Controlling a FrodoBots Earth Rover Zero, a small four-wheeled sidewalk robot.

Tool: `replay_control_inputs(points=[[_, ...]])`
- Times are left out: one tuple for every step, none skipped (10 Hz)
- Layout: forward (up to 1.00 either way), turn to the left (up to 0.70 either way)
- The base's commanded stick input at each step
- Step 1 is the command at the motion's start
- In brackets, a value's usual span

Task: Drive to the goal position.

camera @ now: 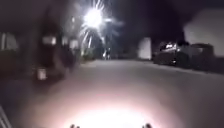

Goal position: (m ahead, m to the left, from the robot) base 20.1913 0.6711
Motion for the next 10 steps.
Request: replay_control_inputs(points=[[1.0,0.0],[1.0,0.0],[1.0,0.0],[1.0,0.0],[1.0,0.0],[1.0,0.0],[1.0,0.0],[1.0,0.0],[1.0,0.0],[1.0,0.0]])
